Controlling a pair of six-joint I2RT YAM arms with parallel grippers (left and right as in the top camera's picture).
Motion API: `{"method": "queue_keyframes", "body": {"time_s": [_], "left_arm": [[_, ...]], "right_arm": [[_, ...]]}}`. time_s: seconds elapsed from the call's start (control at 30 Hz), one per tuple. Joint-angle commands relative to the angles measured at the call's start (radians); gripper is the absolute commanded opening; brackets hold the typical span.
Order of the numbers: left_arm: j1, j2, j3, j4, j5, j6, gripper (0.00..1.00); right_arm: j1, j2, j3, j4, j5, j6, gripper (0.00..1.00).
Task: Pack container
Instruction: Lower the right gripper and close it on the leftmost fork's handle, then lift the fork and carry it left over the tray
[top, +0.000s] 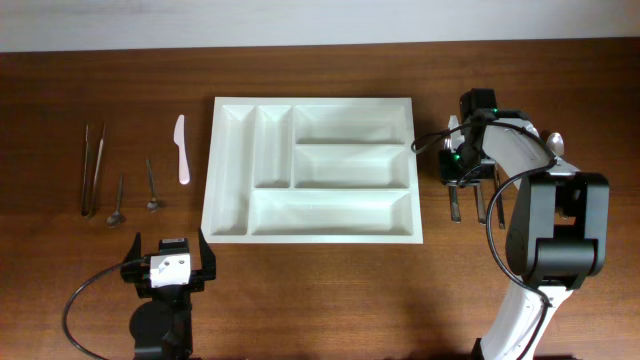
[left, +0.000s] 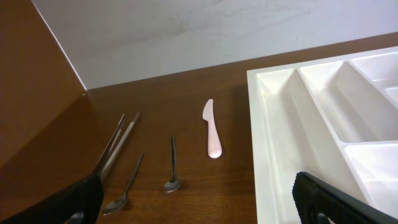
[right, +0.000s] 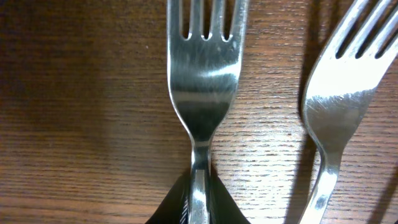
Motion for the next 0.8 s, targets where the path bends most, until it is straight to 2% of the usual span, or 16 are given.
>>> {"method": "queue_keyframes", "body": {"time_s": [0.0,0.4,0.77], "left_arm": [[-0.005,-0.008,-0.006,0.003,0.01,0.008,0.99],[-0.005,-0.008,-0.006,0.003,0.01,0.008,0.99],[-0.005,-0.008,-0.006,0.003,0.01,0.008,0.99]], "right_arm": [[0.0,0.02,0.01,0.003,0.02,0.005,0.1],[0.0,0.02,0.021,-0.008,0.021,0.004,0.06],[0.0,0.02,0.135,-0.072,0.024,-0.008,0.05]]}}
